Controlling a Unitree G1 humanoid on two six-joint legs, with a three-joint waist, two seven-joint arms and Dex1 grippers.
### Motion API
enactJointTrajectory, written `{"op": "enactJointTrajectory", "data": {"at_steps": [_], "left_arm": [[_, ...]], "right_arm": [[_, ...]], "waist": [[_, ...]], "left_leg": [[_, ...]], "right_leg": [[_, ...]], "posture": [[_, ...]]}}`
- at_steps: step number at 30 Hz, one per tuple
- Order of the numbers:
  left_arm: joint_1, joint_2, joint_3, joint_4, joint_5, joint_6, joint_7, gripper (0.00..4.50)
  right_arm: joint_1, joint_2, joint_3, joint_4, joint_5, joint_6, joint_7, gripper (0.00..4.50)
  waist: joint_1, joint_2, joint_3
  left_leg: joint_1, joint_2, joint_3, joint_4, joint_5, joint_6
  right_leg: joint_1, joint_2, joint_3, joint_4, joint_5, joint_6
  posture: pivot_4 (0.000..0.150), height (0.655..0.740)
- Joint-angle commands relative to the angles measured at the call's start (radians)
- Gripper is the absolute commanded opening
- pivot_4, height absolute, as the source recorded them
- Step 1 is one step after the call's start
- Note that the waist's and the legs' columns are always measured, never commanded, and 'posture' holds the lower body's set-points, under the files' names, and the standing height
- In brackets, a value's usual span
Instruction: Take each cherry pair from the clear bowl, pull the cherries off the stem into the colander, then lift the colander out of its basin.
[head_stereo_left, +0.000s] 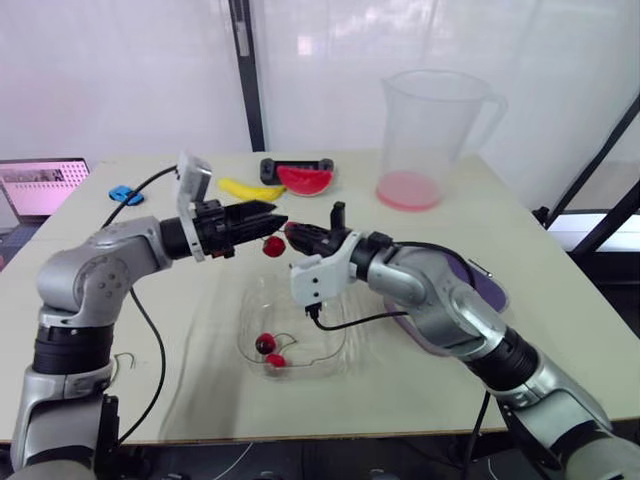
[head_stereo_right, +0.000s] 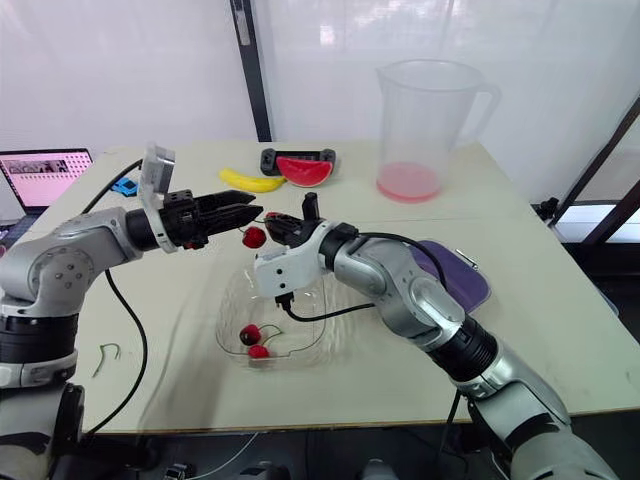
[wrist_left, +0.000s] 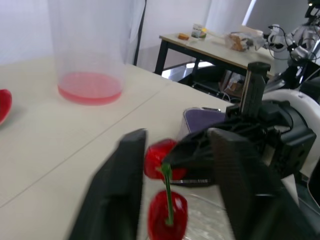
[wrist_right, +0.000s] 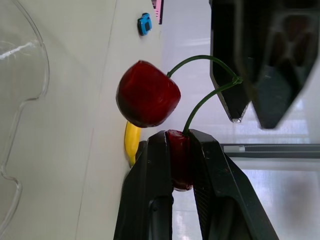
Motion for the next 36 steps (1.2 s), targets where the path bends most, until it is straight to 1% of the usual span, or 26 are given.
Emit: {"op": "enactJointTrajectory", "data": {"at_steps": [1, 4, 8, 11, 12, 13, 14, 15, 16, 17, 20, 23, 24, 25, 26, 27, 29, 31, 33, 34, 36], "left_arm": [[-0.013, 0.006, 0.007, -0.002, 0.001, 0.001, -0.012, 0.02], [-0.015, 0.007, 0.007, 0.004, -0.001, 0.009, -0.015, 0.02], [-0.022, 0.006, 0.007, 0.018, 0.007, 0.007, -0.015, 0.02], [-0.024, -0.002, 0.017, 0.02, -0.002, 0.009, -0.008, 0.0], [-0.025, -0.002, 0.017, 0.021, -0.002, 0.009, -0.01, 0.0], [-0.026, 0.001, 0.016, 0.023, 0.001, 0.007, -0.013, 0.0], [-0.027, 0.003, 0.015, 0.024, 0.004, 0.006, -0.017, 0.0], [-0.028, 0.006, 0.014, 0.027, 0.006, 0.005, -0.021, 0.0], [-0.029, 0.01, 0.013, 0.03, 0.01, 0.002, -0.026, 0.0], [-0.03, 0.014, 0.013, 0.033, 0.013, 0.0, -0.032, 0.0], [-0.03, 0.025, 0.013, 0.027, 0.004, 0.009, -0.064, 0.0], [-0.024, 0.031, 0.016, 0.005, -0.017, 0.026, -0.096, 0.0], [-0.023, 0.033, 0.011, 0.0, -0.021, 0.03, -0.108, 0.0], [-0.02, 0.038, 0.005, -0.008, -0.025, 0.032, -0.126, 0.0], [-0.015, 0.041, 0.0, -0.02, -0.034, 0.036, -0.145, 0.0], [-0.016, 0.042, -0.005, -0.047, -0.067, 0.057, -0.177, 0.0], [-0.024, 0.038, -0.01, -0.081, -0.11, 0.087, -0.212, 0.0], [-0.037, 0.035, -0.016, -0.097, -0.126, 0.1, -0.226, 0.0], [-0.044, 0.032, -0.019, -0.103, -0.131, 0.104, -0.226, 0.0], [-0.045, 0.031, -0.022, -0.105, -0.128, 0.101, -0.226, 0.0], [-0.044, 0.024, -0.023, -0.11, -0.123, 0.087, -0.228, 0.0]], "right_arm": [[-0.005, 0.017, -0.039, -0.033, -0.017, -0.021, 0.004, 0.43], [-0.002, 0.023, -0.048, -0.031, -0.022, -0.029, 0.009, 0.43], [0.016, 0.035, -0.071, -0.041, 0.012, -0.022, 0.035, 0.43], [0.03, 0.051, -0.102, -0.048, 0.068, -0.005, 0.069, 1.49], [0.028, 0.047, -0.108, -0.046, 0.07, -0.011, 0.072, 1.95], [0.025, 0.04, -0.117, -0.043, 0.075, -0.016, 0.078, 2.53], [0.026, 0.031, -0.13, -0.043, 0.088, -0.02, 0.089, 2.96], [0.029, 0.02, -0.145, -0.048, 0.112, -0.022, 0.107, 3.52], [0.041, 0.021, -0.182, -0.07, 0.189, 0.028, 0.158, 4.03], [0.048, 0.025, -0.233, -0.097, 0.285, 0.103, 0.215, 4.44], [0.047, -0.003, -0.377, -0.174, 0.553, 0.363, 0.385, 4.44], [0.026, -0.018, -0.479, -0.226, 0.739, 0.629, 0.437, 4.44], [0.003, 0.038, -0.568, -0.247, 0.853, 0.784, 0.408, 4.44], [-0.015, 0.079, -0.631, -0.263, 0.938, 0.898, 0.382, 4.44], [-0.048, 0.074, -0.68, -0.279, 1.033, 1.094, 0.41, 4.44], [-0.091, 0.078, -0.709, -0.255, 1.121, 1.216, 0.439, 4.44], [-0.128, 0.058, -0.686, -0.226, 1.158, 1.264, 0.424, 4.44], [-0.091, 0.031, -0.612, -0.247, 1.107, 1.131, 0.377, 4.44], [-0.052, 0.036, -0.59, -0.259, 1.116, 1.055, 0.361, 4.44], [-0.034, 0.04, -0.577, -0.257, 1.139, 1.019, 0.383, 4.44], [-0.038, 0.042, -0.574, -0.217, 1.221, 1.091, 0.403, 4.44]], "waist": [[0.0, 0.0, 0.0], [0.0, 0.0, 0.0], [0.0, 0.0, 0.0], [0.0, 0.0, 0.0], [0.0, 0.0, 0.0], [0.0, 0.0, 0.0], [0.0, 0.0, 0.0], [0.0, 0.0, 0.0], [0.001, 0.0, 0.0], [0.001, 0.0, 0.0], [0.001, 0.0, 0.0], [0.001, 0.0, 0.0], [0.0, 0.0, 0.0], [-0.001, 0.0, 0.0], [-0.003, 0.001, 0.0], [-0.002, 0.001, 0.0], [-0.001, 0.001, 0.0], [0.0, 0.001, 0.0], [0.003, 0.001, 0.0], [0.003, 0.001, 0.0], [0.0, 0.001, 0.0]], "left_leg": [[0.0, 0.0, 0.0, 0.0, 0.0, 0.0], [0.0, 0.0, 0.0, 0.0, 0.0, 0.0], [0.0, 0.0, 0.0, 0.0, 0.0, 0.0], [0.0, 0.0, 0.0, 0.0, 0.0, 0.0], [0.0, 0.0, 0.0, 0.0, 0.0, 0.0], [0.0, 0.0, 0.0, 0.0, 0.0, 0.0], [0.0, 0.0, 0.0, 0.0, 0.0, 0.0], [0.0, 0.0, 0.0, 0.0, 0.0, 0.0], [0.0, 0.0, 0.0, 0.0, 0.0, 0.0], [0.0, 0.0, 0.0, 0.0, 0.0, 0.0], [0.0, 0.0, 0.0, 0.0, 0.0, 0.0], [0.0, 0.001, -0.001, 0.0, 0.0, 0.0], [0.0, 0.001, -0.001, 0.0, 0.0, 0.0], [0.0, 0.001, -0.002, 0.0, 0.0, 0.0], [0.001, 0.001, -0.002, 0.0, 0.0, 0.0], [0.001, 0.001, -0.001, -0.001, 0.0, 0.0], [0.001, 0.001, -0.002, -0.001, 0.0, 0.0], [0.001, 0.001, -0.001, -0.001, 0.0, 0.0], [0.001, 0.0, -0.001, -0.001, -0.001, 0.001], [0.001, 0.0, -0.001, 0.0, -0.002, 0.004], [0.001, 0.0, -0.001, 0.001, -0.003, 0.005]], "right_leg": [[0.0, 0.0, 0.0, 0.0, 0.0, 0.0], [0.0, 0.0, 0.0, 0.0, 0.0, 0.0], [0.0, 0.0, 0.0, 0.0, 0.0, 0.0], [0.0, 0.0, 0.0, 0.0, 0.0, 0.0], [0.0, 0.0, 0.0, 0.0, 0.0, 0.0], [0.0, 0.0, 0.0, 0.0, 0.0, 0.0], [0.0, 0.0, 0.0, 0.0, 0.0, 0.0], [0.0, 0.0, 0.0, 0.0, 0.0, 0.0], [0.0, 0.0, 0.0, 0.0, 0.0, 0.0], [0.0, 0.0, 0.0, 0.0, 0.0, 0.0], [0.001, 0.0, 0.0, 0.0, 0.0, 0.0], [0.002, 0.0, -0.001, -0.001, 0.0, 0.0], [0.002, 0.0, -0.001, -0.001, 0.0, 0.0], [0.002, 0.0, -0.001, -0.001, 0.0, 0.0], [0.002, 0.0, -0.001, 0.0, 0.0, 0.0], [0.002, 0.0, -0.001, 0.0, 0.0, 0.0], [0.002, 0.0, -0.001, 0.0, 0.0, 0.0], [0.002, 0.0, -0.001, -0.001, 0.0, 0.0], [0.002, 0.0, -0.001, 0.0, 0.0, 0.0], [0.002, 0.0, -0.001, 0.0, 0.0, 0.0], [0.002, -0.001, 0.0, 0.0, 0.0, 0.0]], "posture": [[0.15, 0.74], [0.15, 0.74], [0.15, 0.74], [0.15, 0.74], [0.15, 0.74], [0.15, 0.74], [0.15, 0.74], [0.15, 0.74], [0.15, 0.74], [0.15, 0.74], [0.15, 0.74], [0.15, 0.74], [0.15, 0.74], [0.15, 0.74], [0.15, 0.74], [0.15, 0.74], [0.15, 0.74], [0.15, 0.74], [0.15, 0.74], [0.15, 0.74], [0.15, 0.74]]}}
